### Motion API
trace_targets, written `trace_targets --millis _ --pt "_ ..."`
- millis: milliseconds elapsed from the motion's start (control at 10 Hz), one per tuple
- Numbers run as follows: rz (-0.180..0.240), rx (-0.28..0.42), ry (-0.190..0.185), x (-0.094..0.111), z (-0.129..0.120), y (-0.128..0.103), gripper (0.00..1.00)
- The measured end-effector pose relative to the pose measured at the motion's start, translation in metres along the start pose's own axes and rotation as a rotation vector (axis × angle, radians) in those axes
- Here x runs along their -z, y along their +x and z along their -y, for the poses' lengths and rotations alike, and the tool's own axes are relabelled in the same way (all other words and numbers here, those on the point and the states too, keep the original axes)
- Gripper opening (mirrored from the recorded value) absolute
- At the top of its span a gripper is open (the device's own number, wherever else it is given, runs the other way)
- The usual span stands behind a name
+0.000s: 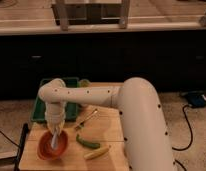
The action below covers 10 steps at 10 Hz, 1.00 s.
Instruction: Wipe red bowl with towel
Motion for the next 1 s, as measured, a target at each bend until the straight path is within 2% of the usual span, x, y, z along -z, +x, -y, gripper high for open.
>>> trace_targets --millis 300,500,700,1000 --pt "0.01 0.067 -0.018 -0.008 0.015 -0.019 0.0" --pt "0.026 0.104 -0.022 -0.02 0.019 -0.042 0.0" --pt "0.041 0.102 -0.023 -0.029 0.007 -0.056 0.0" --pt "0.051 0.045 -0.007 -0.034 -0.028 -0.055 0.0"
